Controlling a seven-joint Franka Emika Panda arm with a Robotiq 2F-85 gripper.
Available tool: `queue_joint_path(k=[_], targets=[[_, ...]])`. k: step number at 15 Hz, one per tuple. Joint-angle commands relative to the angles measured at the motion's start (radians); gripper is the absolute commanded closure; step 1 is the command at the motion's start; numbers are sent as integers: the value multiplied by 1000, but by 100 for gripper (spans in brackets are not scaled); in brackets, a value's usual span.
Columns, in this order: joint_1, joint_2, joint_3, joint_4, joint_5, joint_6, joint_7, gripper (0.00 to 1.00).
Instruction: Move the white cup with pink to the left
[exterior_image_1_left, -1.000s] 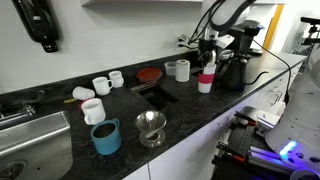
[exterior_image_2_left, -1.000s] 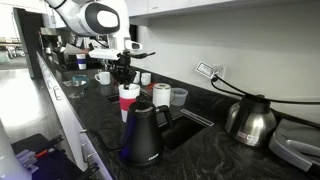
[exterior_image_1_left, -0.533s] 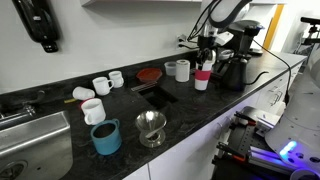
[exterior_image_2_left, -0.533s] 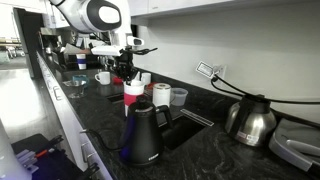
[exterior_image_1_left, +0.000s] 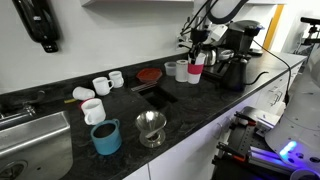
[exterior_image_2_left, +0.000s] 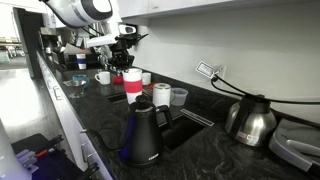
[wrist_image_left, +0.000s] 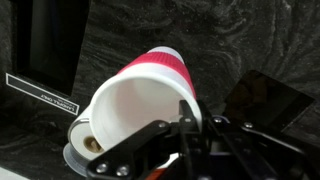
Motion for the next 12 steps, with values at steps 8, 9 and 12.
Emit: queue_joint_path(k=[8,9,12], targets=[[179,53,104,95,74,63,-40,98],[188,78,112,108,65,73,-58,98],[211,164,130,165,35,89,-126,98]])
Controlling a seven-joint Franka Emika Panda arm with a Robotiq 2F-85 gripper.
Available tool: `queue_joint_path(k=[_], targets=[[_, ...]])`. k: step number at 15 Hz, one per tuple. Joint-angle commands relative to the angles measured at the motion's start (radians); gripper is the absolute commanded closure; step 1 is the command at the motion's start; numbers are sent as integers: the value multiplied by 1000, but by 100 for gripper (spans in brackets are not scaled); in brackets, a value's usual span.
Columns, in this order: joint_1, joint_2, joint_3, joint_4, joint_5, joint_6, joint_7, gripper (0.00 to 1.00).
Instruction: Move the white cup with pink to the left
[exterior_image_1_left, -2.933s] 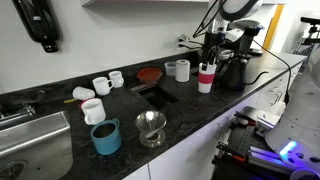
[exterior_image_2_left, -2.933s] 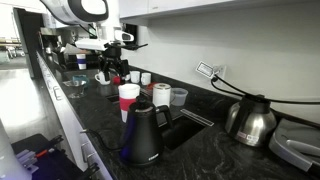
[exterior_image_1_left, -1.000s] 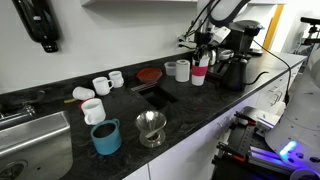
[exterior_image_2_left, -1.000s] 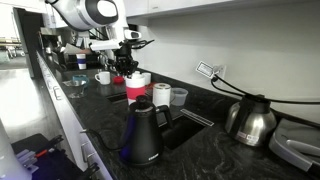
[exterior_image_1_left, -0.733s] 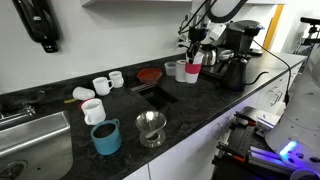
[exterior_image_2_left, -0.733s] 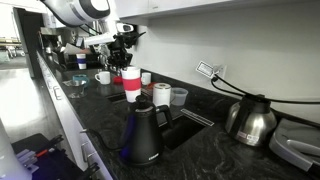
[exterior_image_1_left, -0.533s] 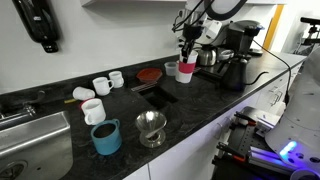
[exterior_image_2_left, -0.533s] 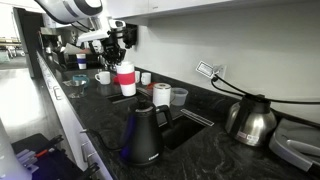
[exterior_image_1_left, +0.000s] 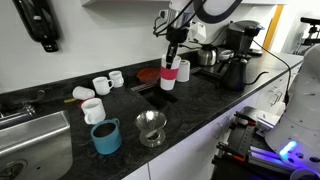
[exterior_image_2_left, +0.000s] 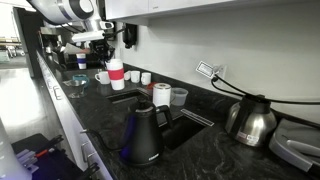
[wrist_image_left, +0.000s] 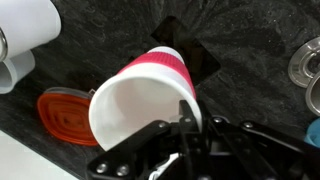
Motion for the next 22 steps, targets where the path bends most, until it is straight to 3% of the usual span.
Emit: queue_joint_path(k=[1,4,5,6,12,13,15,22], targets=[[12,109,19,93,-31,21,-94,98],[25,167,39,166,-46,20,-136,98],[37,177,36,184,6,11,-168,98],[25,153,43,148,-19,20,-113,91],[31,173,43,172,-10,19,-136,91],[31,173,43,172,-10,19,-136,98],[39,180,49,181,-19,36,-166,98],[115,275,92,233,25,49,-471,98]])
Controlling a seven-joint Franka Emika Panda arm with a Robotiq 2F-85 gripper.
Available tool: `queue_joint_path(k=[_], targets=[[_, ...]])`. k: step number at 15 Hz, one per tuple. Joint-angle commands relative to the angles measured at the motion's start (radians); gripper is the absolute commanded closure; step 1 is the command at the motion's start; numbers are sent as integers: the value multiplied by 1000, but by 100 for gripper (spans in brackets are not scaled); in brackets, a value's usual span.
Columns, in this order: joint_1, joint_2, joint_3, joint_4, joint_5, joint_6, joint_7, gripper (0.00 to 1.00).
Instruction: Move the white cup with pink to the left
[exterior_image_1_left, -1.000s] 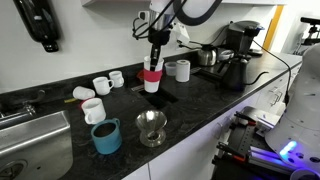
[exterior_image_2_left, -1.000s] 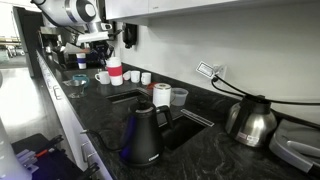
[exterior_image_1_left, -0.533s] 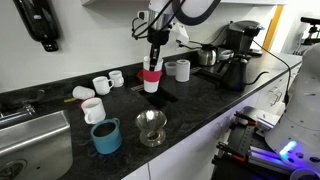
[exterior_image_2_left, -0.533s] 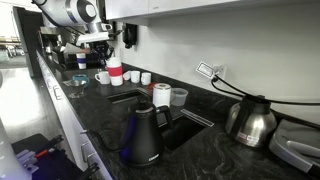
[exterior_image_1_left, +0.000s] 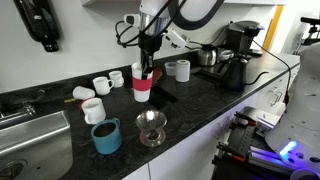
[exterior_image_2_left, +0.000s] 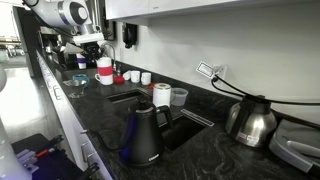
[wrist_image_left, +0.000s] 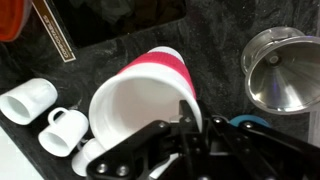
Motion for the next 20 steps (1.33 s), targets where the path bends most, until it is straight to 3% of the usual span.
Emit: queue_joint_path(k=[1,9,11,20], targets=[[12,80,13,49,11,13,-186,98],[-9,244,47,154,-42,88,-458,98],[-12,253,50,165,-35,76,-478,64],[-47,221,27,192,-11,113,-377,3]])
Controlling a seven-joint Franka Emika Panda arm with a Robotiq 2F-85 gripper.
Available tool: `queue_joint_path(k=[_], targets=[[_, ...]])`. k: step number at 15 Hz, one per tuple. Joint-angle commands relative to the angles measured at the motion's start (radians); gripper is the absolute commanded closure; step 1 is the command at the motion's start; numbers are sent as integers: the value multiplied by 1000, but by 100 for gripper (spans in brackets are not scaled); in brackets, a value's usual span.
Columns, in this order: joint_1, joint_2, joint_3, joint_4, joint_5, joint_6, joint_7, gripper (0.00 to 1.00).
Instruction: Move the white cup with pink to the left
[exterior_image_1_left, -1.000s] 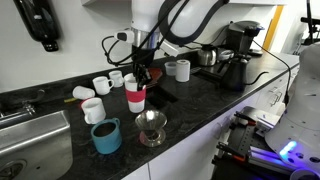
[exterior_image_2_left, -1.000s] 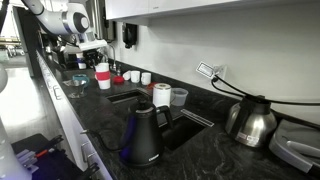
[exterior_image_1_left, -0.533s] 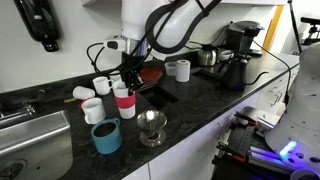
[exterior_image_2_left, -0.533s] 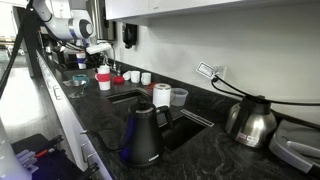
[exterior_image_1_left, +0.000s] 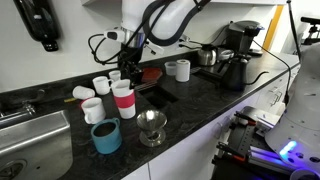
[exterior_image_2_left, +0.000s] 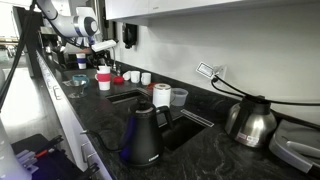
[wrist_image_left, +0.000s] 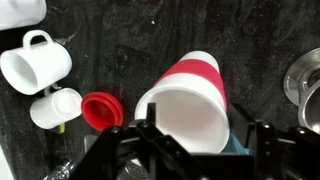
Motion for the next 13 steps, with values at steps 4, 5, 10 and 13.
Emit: queue_joint_path(k=[4,5,10,13], targets=[[-38,-96,24,5,216,-52,93,0],[-40,-125,25,-3,291,-80,85,0],[-20,-122,9,2,269,-74,87,0],[-20,-120,9,0,269,-74,89,0]])
